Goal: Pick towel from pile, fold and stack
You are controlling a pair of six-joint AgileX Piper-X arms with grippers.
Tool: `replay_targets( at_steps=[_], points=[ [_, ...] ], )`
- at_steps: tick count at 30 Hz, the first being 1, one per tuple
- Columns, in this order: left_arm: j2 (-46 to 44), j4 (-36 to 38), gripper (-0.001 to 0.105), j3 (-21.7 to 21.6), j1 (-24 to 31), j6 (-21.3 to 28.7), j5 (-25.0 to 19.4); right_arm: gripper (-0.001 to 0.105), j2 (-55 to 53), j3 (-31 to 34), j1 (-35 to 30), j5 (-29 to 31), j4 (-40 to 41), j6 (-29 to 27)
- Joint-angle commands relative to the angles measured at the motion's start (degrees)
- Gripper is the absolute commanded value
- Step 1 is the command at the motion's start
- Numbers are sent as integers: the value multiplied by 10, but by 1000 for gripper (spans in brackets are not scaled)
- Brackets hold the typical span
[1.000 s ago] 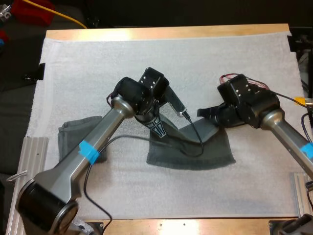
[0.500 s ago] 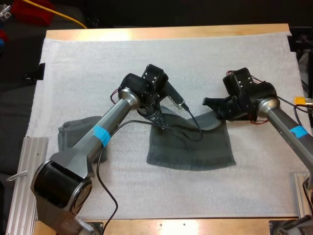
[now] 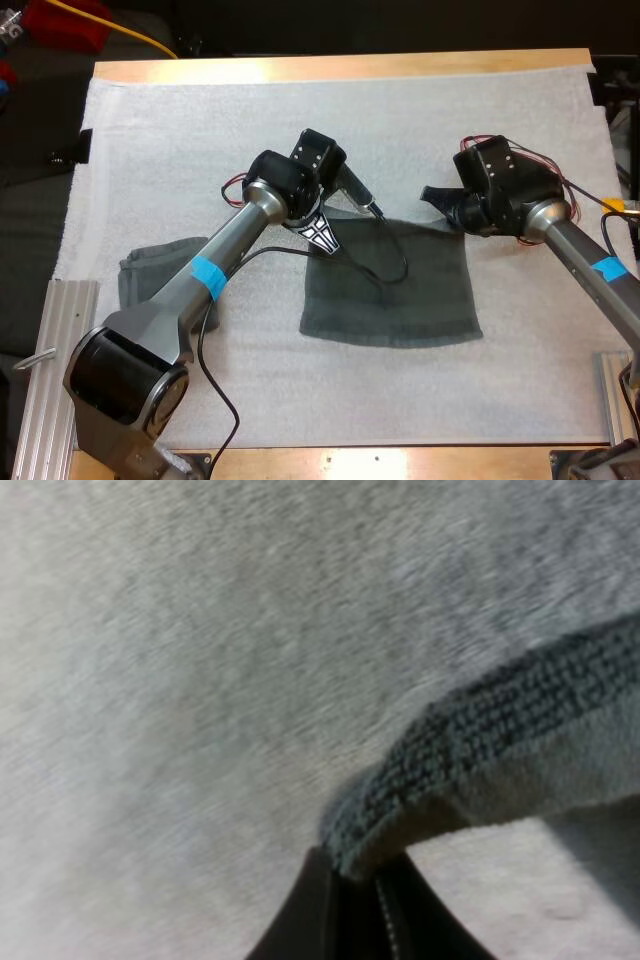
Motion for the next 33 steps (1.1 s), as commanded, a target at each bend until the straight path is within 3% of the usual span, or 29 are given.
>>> replay_targets(
  at_steps=[1,3,5,6,7,11,22,33],
  points=[
    [-2,-4,9,0,-1,-5,-36,38,-4,-4,-2,17,-3,1],
    [-2,-5,25,0,-1,-5,-84,46,-4,-4,-2,21,-1,-4],
    [-2,-6,53,0,-1,-5,-142,57,-4,-4,-2,19,4,-24],
    [-2,-6,59,0,-1,-5,-157,60,-4,-4,-2,18,6,-32],
    [-2,-5,76,0,-1,-5,-176,63,-6,-4,-2,18,12,-47],
    [-8,5,70,0,-1,-8,-189,68,-20,-4,-2,25,31,-106],
    [-83,72,72,0,-1,-80,-184,67,-112,-4,-2,33,78,-164],
    [-179,172,72,0,-1,-217,-74,67,-202,-4,-2,33,148,-173]
  ],
)
